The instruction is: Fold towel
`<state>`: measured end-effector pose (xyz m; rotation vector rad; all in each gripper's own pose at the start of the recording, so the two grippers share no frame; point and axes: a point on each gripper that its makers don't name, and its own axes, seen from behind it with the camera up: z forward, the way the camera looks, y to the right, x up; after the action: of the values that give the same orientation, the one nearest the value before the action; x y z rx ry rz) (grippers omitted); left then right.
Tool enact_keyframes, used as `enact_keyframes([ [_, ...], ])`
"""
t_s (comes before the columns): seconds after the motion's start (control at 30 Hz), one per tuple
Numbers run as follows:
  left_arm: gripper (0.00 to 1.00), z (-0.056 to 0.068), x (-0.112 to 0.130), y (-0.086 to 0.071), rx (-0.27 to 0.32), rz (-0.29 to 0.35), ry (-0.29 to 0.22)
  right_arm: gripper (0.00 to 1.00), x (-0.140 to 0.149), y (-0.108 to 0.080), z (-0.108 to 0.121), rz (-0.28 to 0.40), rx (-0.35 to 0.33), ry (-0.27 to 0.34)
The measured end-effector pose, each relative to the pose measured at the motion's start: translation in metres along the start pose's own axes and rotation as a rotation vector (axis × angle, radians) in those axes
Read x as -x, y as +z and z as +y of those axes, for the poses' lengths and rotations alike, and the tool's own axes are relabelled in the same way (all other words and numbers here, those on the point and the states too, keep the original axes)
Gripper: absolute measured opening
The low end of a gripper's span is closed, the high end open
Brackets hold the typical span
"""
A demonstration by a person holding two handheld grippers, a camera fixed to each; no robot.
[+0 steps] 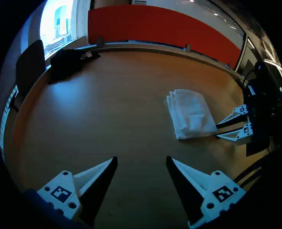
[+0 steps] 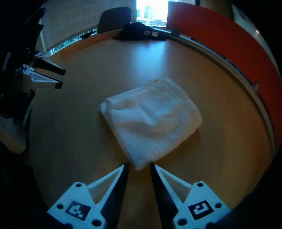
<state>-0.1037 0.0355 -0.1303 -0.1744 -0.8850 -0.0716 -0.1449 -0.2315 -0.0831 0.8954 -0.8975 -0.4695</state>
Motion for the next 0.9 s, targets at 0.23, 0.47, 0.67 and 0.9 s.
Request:
enact_keyframes([
  [0.23,0.94,-0.0006,-0.0011,0.0002,0.0,0.001,0.0,0.34,0.0015,0.0023,0.0028,-0.001,0.016,0.023],
  [0.47,0.94,-0.0001,-0.0005,0.0007,-0.001,-0.001,0.003,0.34,0.0053,0.0045,0.0036,-0.004,0.02,0.038],
  [0.67,0.94,0.0014,0.0,0.0007,0.0,0.0,0.003,0.28,0.005,0.0039,0.0024,-0.002,0.013,0.041],
  [0.9,0.94,0.0012,-0.0005,0.0,-0.002,0.001,0.006,0.06,0.0035,0.003,0.0009,0.01,0.011,0.045],
])
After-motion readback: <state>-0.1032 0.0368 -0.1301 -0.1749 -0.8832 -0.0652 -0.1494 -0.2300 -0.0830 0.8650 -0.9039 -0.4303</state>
